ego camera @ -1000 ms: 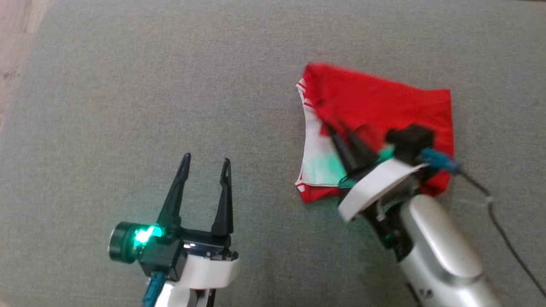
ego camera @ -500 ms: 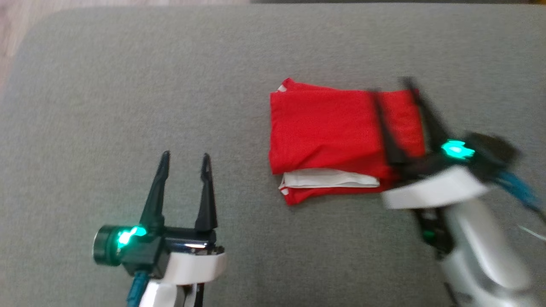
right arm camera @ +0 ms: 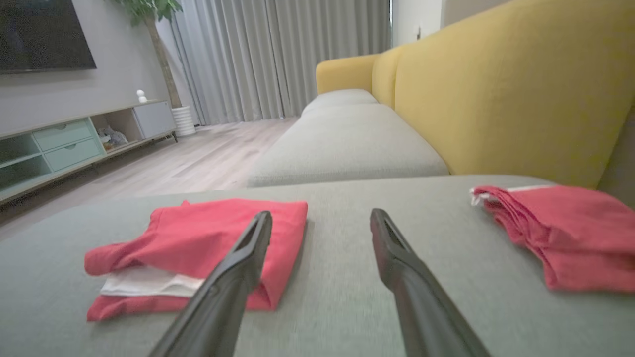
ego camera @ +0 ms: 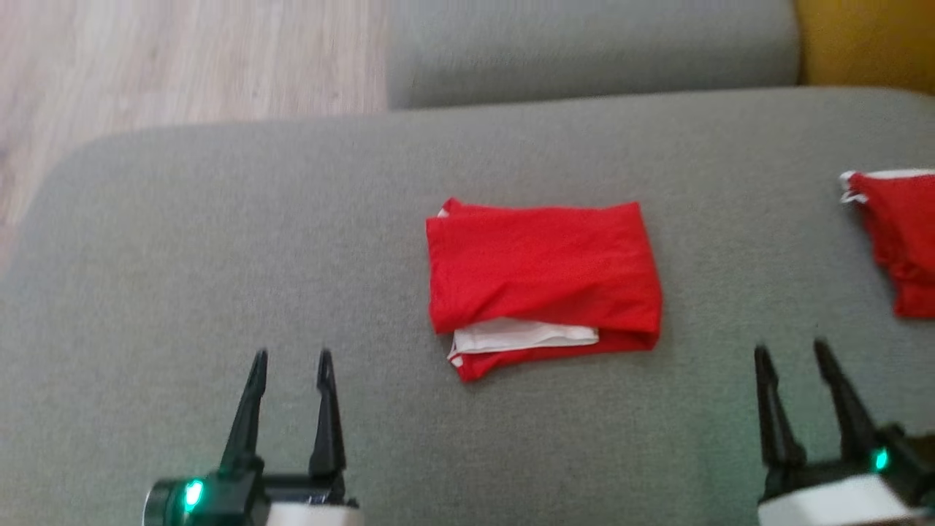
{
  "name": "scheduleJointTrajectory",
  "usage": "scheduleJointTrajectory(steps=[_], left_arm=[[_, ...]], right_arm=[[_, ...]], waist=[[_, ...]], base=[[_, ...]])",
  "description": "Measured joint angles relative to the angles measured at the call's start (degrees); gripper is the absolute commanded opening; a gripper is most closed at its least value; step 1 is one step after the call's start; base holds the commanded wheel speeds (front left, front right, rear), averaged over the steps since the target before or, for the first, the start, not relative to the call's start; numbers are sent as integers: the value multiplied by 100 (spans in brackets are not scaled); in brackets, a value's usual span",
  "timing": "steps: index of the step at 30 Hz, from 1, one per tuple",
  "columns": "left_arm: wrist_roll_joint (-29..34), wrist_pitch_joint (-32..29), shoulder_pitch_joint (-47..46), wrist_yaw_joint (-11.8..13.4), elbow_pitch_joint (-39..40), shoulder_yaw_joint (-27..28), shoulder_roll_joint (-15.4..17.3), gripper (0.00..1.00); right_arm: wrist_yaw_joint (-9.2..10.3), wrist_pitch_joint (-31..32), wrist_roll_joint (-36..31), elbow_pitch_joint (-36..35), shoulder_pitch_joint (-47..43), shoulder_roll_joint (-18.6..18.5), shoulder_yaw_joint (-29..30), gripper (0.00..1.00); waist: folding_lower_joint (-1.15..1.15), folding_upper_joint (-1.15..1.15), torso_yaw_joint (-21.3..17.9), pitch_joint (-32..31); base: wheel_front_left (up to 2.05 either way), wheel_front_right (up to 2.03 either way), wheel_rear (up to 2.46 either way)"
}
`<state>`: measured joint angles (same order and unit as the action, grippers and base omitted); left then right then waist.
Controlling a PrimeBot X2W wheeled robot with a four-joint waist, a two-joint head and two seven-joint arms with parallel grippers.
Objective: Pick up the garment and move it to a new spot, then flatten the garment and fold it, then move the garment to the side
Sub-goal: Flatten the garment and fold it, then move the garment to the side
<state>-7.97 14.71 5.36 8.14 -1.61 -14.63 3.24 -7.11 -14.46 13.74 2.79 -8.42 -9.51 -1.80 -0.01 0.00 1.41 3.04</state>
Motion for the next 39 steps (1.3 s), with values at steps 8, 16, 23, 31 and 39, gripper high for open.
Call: scheduleJointTrajectory(steps=[8, 16, 23, 31, 39], left_arm=[[-3, 0, 584, -35, -177, 165, 1, 100], [-63, 0, 653, -57, -253, 140, 2, 100], [-65, 0, 690, -48, -252, 126, 1, 100], [-103, -1, 782, -47, -277, 108, 2, 100], [-103, 0, 792, -51, -310, 112, 2, 100]], right_arm=[[0, 1, -99, 180, -376, 174, -145, 100], [0, 1, -136, 234, -396, 124, -183, 100], [0, 1, -140, 279, -405, 88, -196, 100], [0, 1, -215, 344, -427, 70, -293, 100], [0, 1, -227, 389, -514, 68, -296, 100]], waist=[[0, 0, -162, -509], [1, 0, -70, -609], [2, 0, 17, -653], [1, 0, 93, -734], [1, 0, 152, -743]], base=[[0, 0, 0], [0, 0, 0], [0, 0, 0], [0, 0, 0], [0, 0, 0]])
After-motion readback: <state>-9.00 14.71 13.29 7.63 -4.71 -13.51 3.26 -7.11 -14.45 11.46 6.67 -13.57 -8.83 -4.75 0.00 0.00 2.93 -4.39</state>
